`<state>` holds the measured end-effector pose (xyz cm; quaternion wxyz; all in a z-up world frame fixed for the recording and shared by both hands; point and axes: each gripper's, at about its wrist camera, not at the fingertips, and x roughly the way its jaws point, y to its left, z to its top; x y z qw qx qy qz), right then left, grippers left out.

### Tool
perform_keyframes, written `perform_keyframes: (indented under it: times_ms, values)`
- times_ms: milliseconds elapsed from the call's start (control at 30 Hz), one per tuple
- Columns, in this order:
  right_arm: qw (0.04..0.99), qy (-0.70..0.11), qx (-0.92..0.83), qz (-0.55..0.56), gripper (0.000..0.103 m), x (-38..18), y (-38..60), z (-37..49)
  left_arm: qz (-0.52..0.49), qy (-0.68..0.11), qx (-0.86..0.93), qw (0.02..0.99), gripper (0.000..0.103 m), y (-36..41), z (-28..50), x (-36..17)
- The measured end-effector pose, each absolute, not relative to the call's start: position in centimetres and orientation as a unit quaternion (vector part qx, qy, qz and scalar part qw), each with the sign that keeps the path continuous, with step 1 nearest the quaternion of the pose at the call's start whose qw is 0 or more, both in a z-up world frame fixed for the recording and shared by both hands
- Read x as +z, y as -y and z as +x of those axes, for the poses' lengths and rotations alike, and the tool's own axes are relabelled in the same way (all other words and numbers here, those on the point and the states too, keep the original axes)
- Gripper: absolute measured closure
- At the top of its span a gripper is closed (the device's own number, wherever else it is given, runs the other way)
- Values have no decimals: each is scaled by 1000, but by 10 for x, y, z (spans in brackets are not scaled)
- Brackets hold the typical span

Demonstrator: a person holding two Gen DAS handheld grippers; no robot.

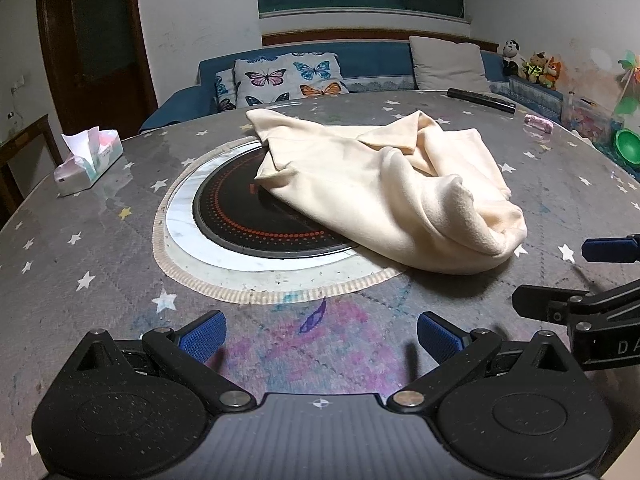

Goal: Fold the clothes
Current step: 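Move both grippers toward the crumpled cream shirt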

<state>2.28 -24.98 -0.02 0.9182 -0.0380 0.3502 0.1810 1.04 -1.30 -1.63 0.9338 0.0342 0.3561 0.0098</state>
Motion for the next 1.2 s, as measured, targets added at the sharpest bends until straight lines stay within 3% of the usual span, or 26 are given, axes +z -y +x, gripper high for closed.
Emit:
perform_keyframes:
  times_ms: [1200]
  values:
    - [924, -332, 183, -45, 1, 22, 252, 56, 44, -362, 20, 931, 0, 3, 40, -2]
